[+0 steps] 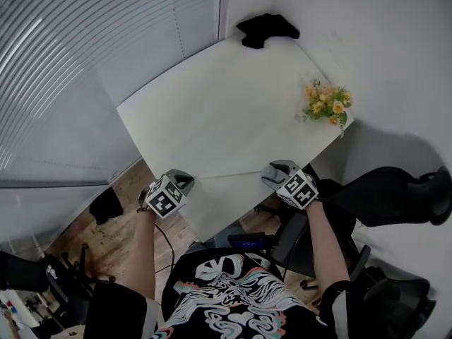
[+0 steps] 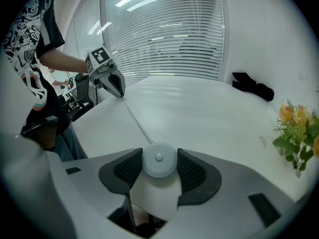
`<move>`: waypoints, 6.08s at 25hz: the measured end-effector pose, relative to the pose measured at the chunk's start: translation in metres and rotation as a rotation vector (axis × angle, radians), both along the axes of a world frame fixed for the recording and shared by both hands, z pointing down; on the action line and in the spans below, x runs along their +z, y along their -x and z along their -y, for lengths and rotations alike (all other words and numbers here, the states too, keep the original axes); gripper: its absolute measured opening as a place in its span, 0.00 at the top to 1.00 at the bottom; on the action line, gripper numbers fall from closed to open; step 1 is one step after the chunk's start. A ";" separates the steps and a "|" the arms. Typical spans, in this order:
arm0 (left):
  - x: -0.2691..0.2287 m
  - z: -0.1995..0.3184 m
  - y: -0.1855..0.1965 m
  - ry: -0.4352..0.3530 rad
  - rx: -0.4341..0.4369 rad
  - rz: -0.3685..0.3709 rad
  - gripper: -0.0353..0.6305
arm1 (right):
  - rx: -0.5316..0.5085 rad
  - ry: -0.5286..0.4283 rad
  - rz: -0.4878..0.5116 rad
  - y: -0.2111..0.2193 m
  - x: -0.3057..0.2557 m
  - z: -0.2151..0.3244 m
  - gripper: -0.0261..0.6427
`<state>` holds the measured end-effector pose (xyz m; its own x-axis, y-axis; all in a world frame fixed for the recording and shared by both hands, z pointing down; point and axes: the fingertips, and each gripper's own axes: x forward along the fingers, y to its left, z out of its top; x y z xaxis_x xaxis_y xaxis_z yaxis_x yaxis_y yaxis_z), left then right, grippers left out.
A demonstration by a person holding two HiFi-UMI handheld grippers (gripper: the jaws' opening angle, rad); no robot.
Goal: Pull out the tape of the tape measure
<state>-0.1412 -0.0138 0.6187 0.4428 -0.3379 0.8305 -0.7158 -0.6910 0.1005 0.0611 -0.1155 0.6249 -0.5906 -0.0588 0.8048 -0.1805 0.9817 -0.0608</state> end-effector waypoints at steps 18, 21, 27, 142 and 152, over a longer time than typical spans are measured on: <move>0.006 -0.024 0.049 0.015 -0.129 0.030 0.94 | 0.047 -0.004 0.005 -0.003 0.000 0.001 0.63; 0.005 -0.026 0.052 0.013 -0.135 0.037 0.94 | 0.049 -0.005 0.005 -0.003 0.000 0.002 0.63; 0.008 -0.038 0.075 0.027 -0.180 0.062 0.94 | 0.056 -0.006 0.001 -0.002 0.000 0.001 0.63; -0.269 -0.012 0.004 -0.717 -0.585 -0.444 0.94 | 0.801 -0.509 0.621 0.001 -0.278 -0.092 0.96; -0.269 -0.013 0.000 -0.732 -0.563 -0.443 0.94 | 0.829 -0.507 0.616 -0.012 -0.276 -0.096 0.96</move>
<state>-0.1407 -0.0013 0.3497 0.2797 -0.9502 0.1372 -0.9567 -0.2638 0.1233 0.0732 -0.0198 0.3493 -0.5041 -0.8476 0.1658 -0.8590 0.5120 0.0055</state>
